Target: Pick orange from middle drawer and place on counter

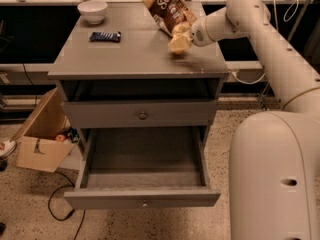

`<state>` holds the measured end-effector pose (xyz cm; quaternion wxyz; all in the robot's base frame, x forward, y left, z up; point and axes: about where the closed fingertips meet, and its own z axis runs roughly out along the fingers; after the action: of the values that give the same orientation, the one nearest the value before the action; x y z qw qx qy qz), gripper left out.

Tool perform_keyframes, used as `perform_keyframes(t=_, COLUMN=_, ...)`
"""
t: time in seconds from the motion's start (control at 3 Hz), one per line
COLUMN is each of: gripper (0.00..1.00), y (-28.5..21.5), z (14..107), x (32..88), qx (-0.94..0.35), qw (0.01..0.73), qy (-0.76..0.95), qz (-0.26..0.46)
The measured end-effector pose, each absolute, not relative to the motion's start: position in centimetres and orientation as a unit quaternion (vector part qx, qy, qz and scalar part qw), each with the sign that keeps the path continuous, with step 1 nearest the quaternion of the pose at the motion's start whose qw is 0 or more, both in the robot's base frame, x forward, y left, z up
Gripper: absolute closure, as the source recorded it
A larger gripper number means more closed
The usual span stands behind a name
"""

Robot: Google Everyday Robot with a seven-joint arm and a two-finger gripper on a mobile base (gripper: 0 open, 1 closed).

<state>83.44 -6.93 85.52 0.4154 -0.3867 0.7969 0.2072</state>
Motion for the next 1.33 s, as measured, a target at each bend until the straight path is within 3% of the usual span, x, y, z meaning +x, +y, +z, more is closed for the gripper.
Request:
perform_keyframes(t=0.33, gripper=1.0, y=-6.93, z=84.55, x=84.38, qx=-0.372, qw=0.415, qy=0.803, qz=0.211)
perform_keyframes(t=0.67, gripper=0.88, y=-6.73, z=84.05, x=84.83, qx=-0.371, qw=0.415, qy=0.802, qz=0.215)
perform_keyframes(t=1.33, gripper=0.42, y=-6.55, z=83.93, x=85.03, qx=-0.38, qw=0.42, qy=0.793, qz=0.225)
